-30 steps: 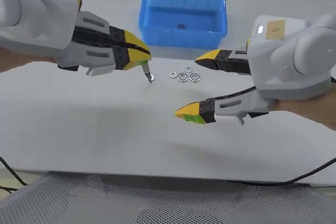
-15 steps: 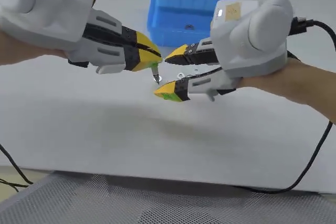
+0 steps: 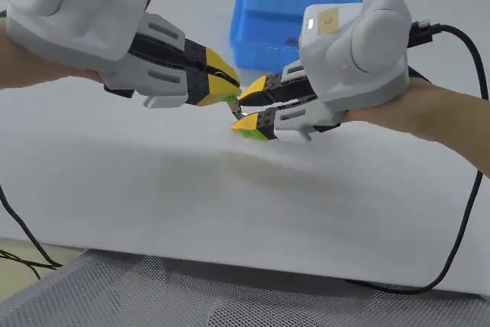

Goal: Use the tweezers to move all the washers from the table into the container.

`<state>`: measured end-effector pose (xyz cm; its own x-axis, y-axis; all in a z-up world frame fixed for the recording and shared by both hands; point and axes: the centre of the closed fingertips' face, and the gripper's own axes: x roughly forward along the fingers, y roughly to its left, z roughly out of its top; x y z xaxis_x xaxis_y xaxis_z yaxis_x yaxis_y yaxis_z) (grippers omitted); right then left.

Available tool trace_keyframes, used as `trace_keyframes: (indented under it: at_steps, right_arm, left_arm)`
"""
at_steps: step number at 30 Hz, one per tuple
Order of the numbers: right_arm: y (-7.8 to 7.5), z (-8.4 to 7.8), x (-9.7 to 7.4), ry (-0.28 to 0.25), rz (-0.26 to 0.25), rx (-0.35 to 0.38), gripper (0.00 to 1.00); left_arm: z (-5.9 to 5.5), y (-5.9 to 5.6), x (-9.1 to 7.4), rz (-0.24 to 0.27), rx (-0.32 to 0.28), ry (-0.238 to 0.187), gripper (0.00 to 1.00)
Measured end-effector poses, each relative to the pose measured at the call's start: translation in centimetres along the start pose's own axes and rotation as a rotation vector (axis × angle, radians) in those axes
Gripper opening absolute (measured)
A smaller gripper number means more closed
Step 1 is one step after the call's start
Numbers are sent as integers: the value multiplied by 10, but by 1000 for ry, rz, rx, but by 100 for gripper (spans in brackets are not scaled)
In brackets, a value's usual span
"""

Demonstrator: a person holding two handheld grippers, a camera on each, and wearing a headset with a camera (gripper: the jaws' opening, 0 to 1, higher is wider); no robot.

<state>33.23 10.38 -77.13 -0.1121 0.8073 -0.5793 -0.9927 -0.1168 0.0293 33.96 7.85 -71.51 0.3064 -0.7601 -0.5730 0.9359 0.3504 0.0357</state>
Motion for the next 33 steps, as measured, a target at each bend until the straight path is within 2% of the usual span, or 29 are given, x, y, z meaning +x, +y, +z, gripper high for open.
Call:
trace_keyframes:
  at_steps: [7,16,27,33]
  right_arm:
    - [-1,-1,1,21,5,-28,13]
    - [-2,-2,0,38,-2,-71,10]
    - [-4,-2,0,28,-11,-77,10]
    - [-4,-3,-2,9,-15,-61,10]
  left_arm:
    - [4,-2,6,-10,-2,-16,6]
    - [5,1,9,-7,10,-12,7]
    - [-2,3,11,5,18,16,10]
    - [-1,3,10,14,17,7,11]
